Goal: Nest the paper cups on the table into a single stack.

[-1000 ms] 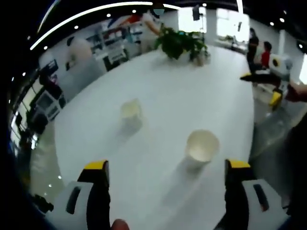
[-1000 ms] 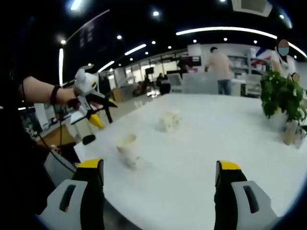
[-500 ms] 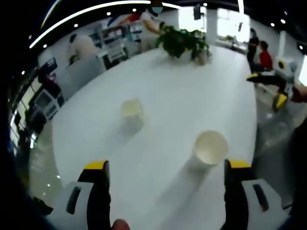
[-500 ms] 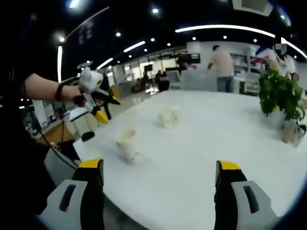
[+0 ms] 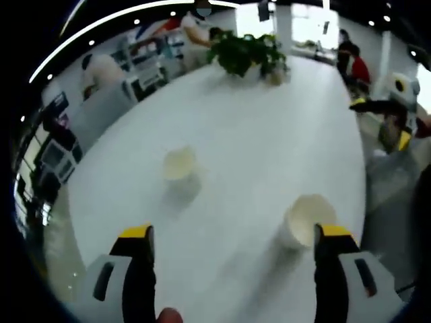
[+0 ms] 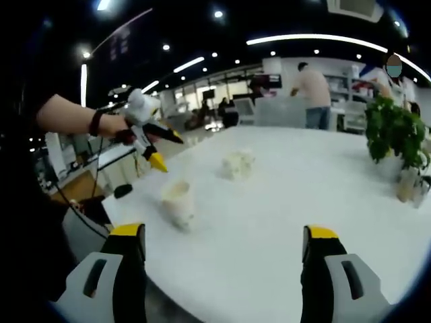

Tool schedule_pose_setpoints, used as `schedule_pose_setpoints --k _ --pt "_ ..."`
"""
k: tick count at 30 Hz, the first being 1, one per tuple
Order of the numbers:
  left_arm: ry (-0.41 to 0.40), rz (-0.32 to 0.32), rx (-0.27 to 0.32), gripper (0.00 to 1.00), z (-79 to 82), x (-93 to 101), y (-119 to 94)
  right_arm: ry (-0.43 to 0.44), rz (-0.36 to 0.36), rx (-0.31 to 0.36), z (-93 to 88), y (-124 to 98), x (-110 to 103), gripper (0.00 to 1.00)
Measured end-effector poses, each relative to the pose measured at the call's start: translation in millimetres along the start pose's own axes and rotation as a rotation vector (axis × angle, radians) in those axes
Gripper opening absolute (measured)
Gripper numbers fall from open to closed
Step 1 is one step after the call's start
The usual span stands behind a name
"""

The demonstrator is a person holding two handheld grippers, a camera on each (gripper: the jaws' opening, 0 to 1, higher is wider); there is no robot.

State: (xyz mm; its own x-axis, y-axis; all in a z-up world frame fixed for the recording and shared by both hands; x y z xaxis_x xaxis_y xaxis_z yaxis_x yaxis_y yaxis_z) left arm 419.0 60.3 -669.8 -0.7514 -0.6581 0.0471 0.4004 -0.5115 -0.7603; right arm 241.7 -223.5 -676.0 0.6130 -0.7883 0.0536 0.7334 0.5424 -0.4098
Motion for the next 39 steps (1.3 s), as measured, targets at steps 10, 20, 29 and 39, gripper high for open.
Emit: schedule_pose_setpoints --k 10,20,29,39 --pt "0.063 -0.016 -0.017 0.94 18.2 -8.2 22 0.013 -0.003 -0.011 -4.1 6 -1 0.95" --pt "0.099 -0.028 -0.033 0.92 27.2 -21.9 41 0.04 -0.012 -0.027 -11.9 7 0 0.95" --pt "0.133 -0.049 -0.046 0.91 36.2 -25.0 58 0.065 -0.021 -0.039 -18.8 8 -2 0.95" --pt "0.171 -0.067 -0.064 0.88 44.0 -27.5 77 0.086 -0.045 -0.054 -25.9 4 4 0.94"
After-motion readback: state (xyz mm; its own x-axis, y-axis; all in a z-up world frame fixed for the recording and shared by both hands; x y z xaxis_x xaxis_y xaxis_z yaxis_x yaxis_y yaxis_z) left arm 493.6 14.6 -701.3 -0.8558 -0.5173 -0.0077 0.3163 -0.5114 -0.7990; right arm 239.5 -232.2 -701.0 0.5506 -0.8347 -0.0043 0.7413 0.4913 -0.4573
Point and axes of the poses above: the point that each gripper's makers call its tool centre point, and the gripper's own axes: y roughly forward along the fingers, x roughly to its right, z roughly out of its top, the point moved 6 cm from there along -y, roughly backward along the fingers, and after that the axes turned 13 degrees about -y, right-handed, at the moved point
